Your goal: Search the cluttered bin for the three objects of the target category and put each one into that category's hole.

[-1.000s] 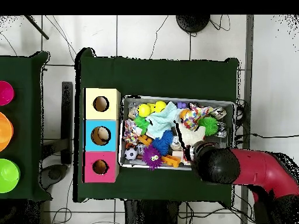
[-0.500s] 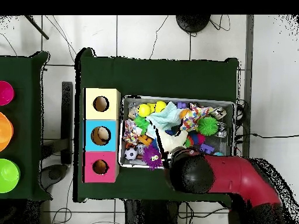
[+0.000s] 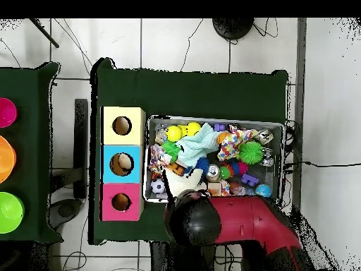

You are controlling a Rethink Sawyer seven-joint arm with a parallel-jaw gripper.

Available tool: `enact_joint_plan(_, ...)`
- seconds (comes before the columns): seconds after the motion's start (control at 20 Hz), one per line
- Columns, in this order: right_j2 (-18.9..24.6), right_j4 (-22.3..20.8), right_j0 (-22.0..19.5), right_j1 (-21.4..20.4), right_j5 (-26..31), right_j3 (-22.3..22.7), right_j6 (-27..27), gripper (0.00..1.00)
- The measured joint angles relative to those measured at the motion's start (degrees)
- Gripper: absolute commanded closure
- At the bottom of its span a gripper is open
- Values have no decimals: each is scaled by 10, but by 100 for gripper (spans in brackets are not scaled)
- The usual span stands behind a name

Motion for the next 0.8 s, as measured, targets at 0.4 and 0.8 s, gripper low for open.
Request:
enact_joint_plan(0.4,-20,-14,6,47,-51,4,0,100)
enact_joint_plan(0.8,-63,-52,20,134,-158,2,0,100)
